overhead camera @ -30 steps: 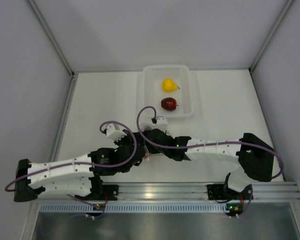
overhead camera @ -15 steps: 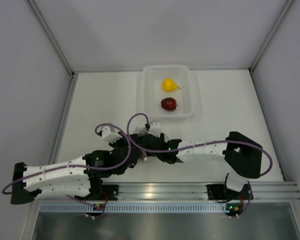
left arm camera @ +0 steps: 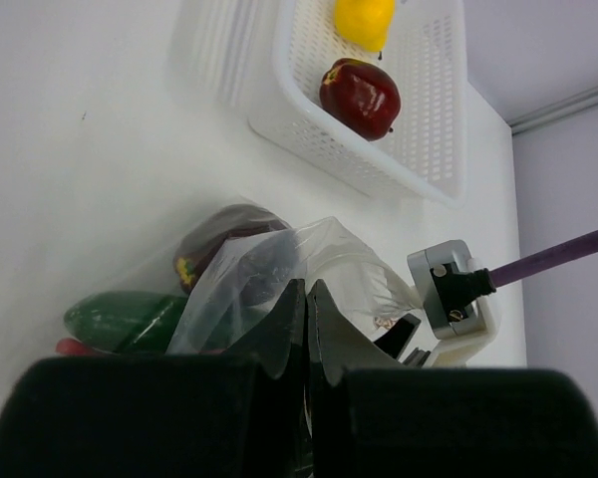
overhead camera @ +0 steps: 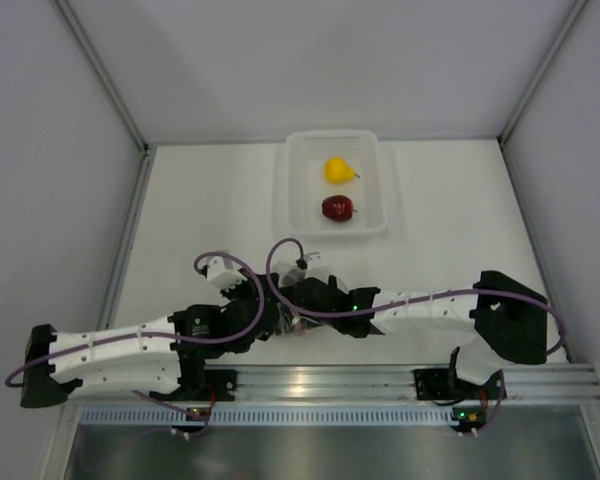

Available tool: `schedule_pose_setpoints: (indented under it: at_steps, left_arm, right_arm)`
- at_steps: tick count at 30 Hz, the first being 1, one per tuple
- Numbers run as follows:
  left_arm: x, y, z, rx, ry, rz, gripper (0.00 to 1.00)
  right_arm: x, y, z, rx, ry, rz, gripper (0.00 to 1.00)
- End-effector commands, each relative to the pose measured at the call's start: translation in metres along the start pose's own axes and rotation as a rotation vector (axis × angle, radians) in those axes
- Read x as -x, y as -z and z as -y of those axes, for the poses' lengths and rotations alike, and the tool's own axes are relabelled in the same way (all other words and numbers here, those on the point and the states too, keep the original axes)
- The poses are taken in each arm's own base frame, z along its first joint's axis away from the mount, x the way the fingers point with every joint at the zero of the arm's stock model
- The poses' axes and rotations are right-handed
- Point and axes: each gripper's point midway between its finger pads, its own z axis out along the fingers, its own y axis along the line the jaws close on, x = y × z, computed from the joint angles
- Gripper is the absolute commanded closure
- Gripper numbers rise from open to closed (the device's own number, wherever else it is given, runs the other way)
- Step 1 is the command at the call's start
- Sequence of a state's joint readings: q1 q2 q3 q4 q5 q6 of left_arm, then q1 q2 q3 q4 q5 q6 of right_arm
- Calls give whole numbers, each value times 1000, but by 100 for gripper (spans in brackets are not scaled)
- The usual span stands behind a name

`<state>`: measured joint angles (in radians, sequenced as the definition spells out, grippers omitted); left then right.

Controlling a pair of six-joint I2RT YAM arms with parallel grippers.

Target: Open the zip-top bag and remove the fake food

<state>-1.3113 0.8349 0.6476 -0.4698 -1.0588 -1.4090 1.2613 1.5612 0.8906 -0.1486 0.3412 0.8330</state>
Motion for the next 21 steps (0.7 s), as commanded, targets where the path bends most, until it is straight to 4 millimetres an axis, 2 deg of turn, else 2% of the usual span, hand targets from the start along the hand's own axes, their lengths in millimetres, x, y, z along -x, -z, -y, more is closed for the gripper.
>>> schedule_pose_setpoints:
  at_steps: [1,4,6,9,11,13,21]
  left_arm:
    - [-6,-7,-4,20,-19,25,100]
    - [-19,-12,-9,46,-43,12,100]
    - [-24,-14,-10,56,-56,8,100]
    - [-31,-16,-14,68,-64,3,100]
    - [-32,-17,-16,73,-66,8,100]
    - [-33,-17,-18,75,-70,8,100]
    - [-39,-17,-27,82,-72,-14,100]
  right_arm:
    - [-14,9,-2,23,57,-35,2]
    - [-35,-3,8,-12,59,-95,8]
    - [-44,-3,8,-20,59,-105,10]
    - [-47,3,8,-33,64,-84,17]
    - [-38,13,8,-41,64,-39,33]
    - [-21,26,4,-30,47,24,41]
    - [28,57,3,-35,70,170,49]
